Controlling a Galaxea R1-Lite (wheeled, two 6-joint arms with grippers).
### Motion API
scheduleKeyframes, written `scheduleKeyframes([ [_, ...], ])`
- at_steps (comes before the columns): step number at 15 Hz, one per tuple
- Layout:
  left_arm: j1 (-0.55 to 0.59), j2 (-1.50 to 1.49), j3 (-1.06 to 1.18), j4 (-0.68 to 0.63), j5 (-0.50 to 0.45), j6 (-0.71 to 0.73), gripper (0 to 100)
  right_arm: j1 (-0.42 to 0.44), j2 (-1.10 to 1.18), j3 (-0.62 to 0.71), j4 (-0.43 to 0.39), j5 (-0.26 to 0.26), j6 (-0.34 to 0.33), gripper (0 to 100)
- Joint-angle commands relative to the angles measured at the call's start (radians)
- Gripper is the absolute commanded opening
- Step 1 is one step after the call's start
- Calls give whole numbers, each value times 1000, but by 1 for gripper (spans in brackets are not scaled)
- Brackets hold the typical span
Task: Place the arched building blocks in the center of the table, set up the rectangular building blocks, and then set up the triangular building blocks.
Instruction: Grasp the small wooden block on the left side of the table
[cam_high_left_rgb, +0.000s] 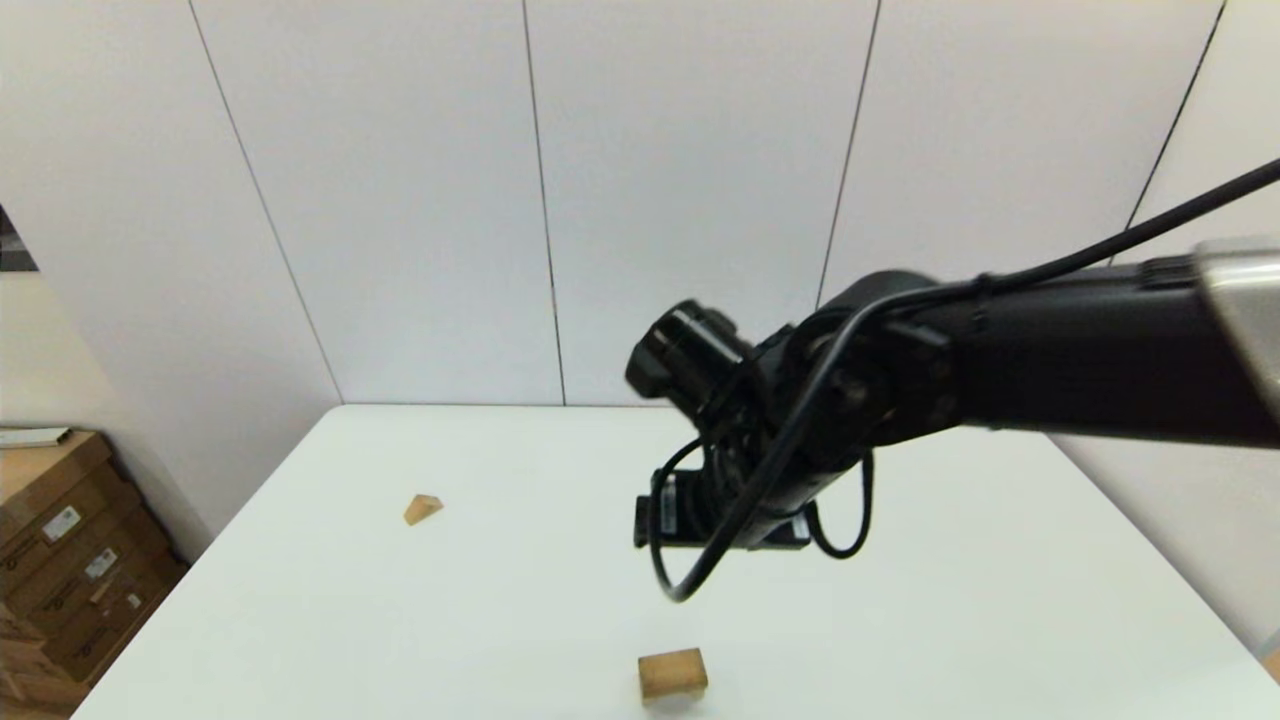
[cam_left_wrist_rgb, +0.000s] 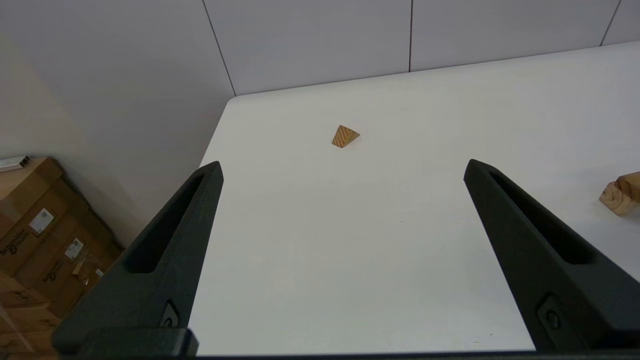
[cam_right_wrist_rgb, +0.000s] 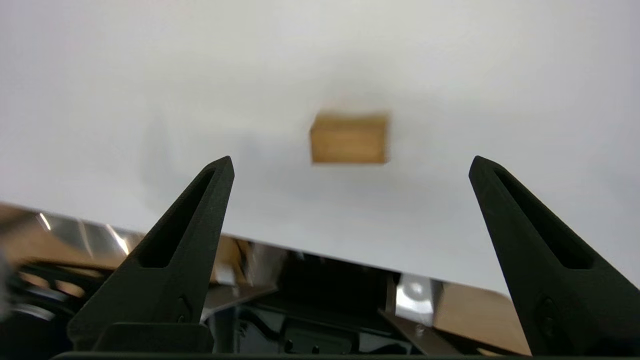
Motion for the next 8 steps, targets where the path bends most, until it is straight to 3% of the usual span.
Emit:
scheduleKeyframes([
  [1, 0, 1, 1, 0, 0, -1, 100, -123, -501, 149, 8, -101, -12, 100],
  [3, 0, 1, 1, 0, 0, -1, 100, -171, -710, 216, 6, -105, -96, 100],
  [6, 0, 1, 1, 0, -1, -1, 100, -344, -1040, 376, 3, -105, -257, 100],
  [8, 0, 1, 0, 0, -3, -3, 100, -481, -1250, 525, 3, -105, -288, 100],
])
